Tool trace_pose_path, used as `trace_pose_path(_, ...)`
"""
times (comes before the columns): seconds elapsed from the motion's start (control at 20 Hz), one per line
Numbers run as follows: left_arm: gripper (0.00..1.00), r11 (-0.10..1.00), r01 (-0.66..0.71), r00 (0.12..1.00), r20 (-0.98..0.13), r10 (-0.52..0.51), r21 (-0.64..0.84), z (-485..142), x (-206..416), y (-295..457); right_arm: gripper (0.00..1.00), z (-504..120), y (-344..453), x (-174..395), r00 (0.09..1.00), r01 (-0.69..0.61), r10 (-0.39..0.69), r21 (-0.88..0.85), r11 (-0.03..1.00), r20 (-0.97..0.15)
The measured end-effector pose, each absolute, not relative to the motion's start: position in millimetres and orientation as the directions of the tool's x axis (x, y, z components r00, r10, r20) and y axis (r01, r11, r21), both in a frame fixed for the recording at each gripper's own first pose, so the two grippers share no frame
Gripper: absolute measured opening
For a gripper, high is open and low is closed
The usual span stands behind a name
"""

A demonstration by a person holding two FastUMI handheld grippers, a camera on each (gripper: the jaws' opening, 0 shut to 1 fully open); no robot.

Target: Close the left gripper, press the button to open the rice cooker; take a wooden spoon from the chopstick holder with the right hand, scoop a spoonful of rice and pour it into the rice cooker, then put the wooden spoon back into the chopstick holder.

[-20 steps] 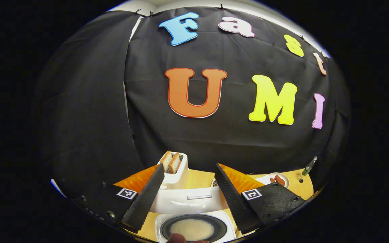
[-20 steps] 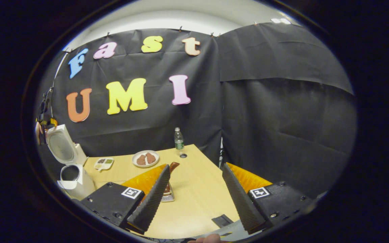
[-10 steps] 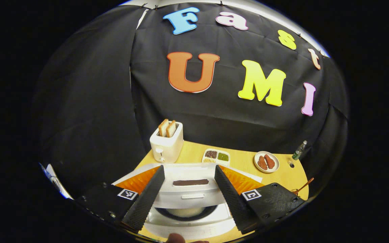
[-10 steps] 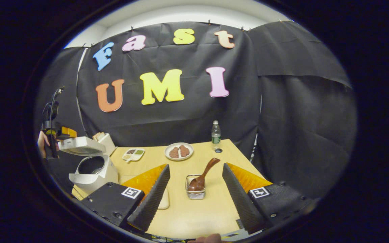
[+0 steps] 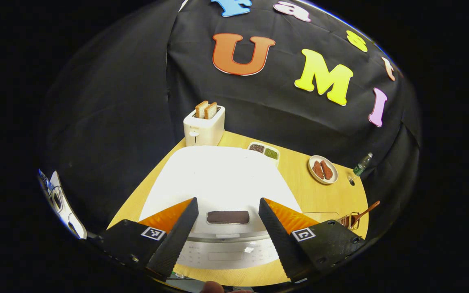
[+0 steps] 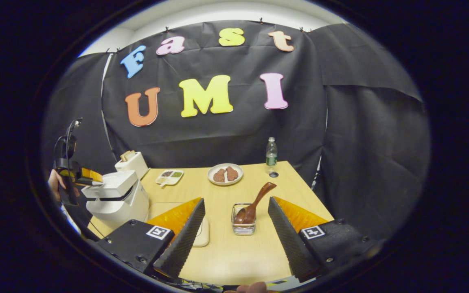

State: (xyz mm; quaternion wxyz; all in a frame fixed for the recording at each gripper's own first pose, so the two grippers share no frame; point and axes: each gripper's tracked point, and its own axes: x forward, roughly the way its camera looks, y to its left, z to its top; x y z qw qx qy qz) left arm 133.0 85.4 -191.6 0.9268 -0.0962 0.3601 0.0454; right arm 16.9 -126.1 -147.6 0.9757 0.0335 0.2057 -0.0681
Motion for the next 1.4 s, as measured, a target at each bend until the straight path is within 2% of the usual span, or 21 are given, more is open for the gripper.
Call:
trace_pose_path(0.15,1.0,0.979,-0.165,0.685,-0.729,0.024,-0.122,-206.6,125.2,82.5,1.0,-153.9,-130.0,23.0,0.902,0.14,-0.1,0.067,0.988,-0.419)
trace_pose_path(0.2,0.97,0.979,-0.168,0.673,-0.739,0.029,-0.114,-210.7,124.2,81.9,0.99,-155.8,-130.5,26.2,0.902,0.136,-0.091,0.078,0.988,-0.423)
trace_pose_path(0.5,0.98,0.979,-0.196,0.636,-0.767,0.086,-0.053,-223.5,121.3,81.3,1.0,-163.8,-122.8,57.0,0.903,0.063,-0.008,0.114,0.992,-0.429)
trace_pose_path(0.6,0.98,0.975,-0.22,0.588,-0.803,0.097,-0.043,-234.8,114.7,78.9,1.0,-166.1,-120.0,67.8,0.902,0.035,0.023,0.127,0.991,-0.43)
trace_pose_path(0.9,1.0,0.981,-0.192,0.61,-0.786,0.099,-0.025,-234.5,116.8,81.7,1.0,-183.9,-117.0,97.2,0.889,-0.037,0.112,0.175,0.984,-0.444)
trace_pose_path(1.15,1.0,0.973,-0.229,0.62,-0.775,0.122,-0.03,-231.9,115.4,80.2,1.0,-204.3,-112.4,118.6,0.856,-0.117,0.208,0.215,0.97,-0.474)
trace_pose_path(1.4,0.99,0.976,-0.216,0.651,-0.747,0.136,-0.009,-230.3,120.0,80.9,1.0,-193.0,-110.3,111.0,0.849,-0.137,0.242,0.248,0.959,-0.469)
